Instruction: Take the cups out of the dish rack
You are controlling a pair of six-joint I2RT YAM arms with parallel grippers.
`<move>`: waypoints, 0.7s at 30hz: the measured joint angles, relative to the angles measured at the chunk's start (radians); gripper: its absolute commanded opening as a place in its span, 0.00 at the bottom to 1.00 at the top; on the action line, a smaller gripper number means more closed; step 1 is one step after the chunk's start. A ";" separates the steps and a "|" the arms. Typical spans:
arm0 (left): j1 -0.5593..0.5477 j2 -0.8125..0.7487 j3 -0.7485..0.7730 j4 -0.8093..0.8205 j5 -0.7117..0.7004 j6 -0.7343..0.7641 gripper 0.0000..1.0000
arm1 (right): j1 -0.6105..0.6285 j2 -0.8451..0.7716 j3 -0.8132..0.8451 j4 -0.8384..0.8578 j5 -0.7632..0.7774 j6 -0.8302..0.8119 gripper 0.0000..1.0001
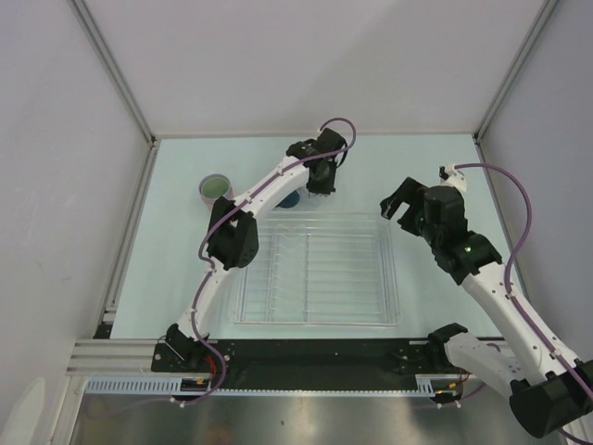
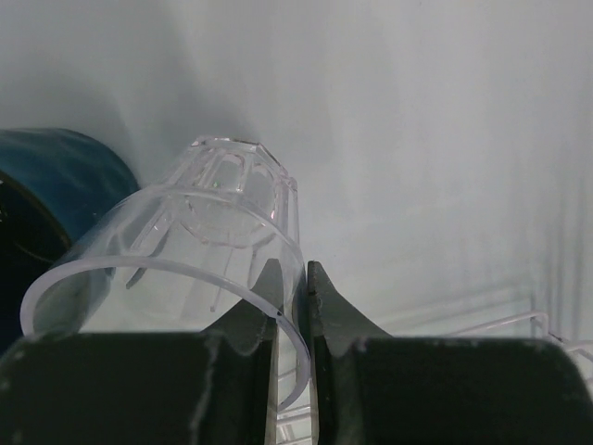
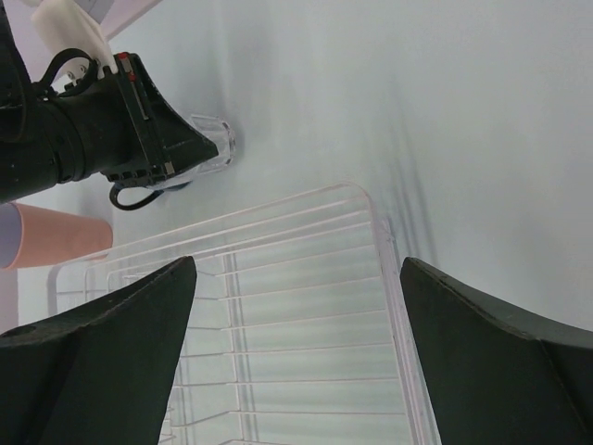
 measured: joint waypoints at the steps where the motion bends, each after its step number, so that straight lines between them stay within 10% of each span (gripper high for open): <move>1: -0.003 0.009 0.000 -0.005 0.002 0.000 0.00 | 0.000 0.010 -0.001 0.000 0.000 0.000 0.97; 14: -0.025 0.069 0.042 -0.046 -0.016 0.018 0.01 | 0.000 0.043 -0.037 0.027 -0.011 0.010 0.97; 21: -0.025 0.070 0.043 -0.061 -0.020 0.036 0.51 | 0.000 0.058 -0.047 0.033 -0.019 0.017 0.97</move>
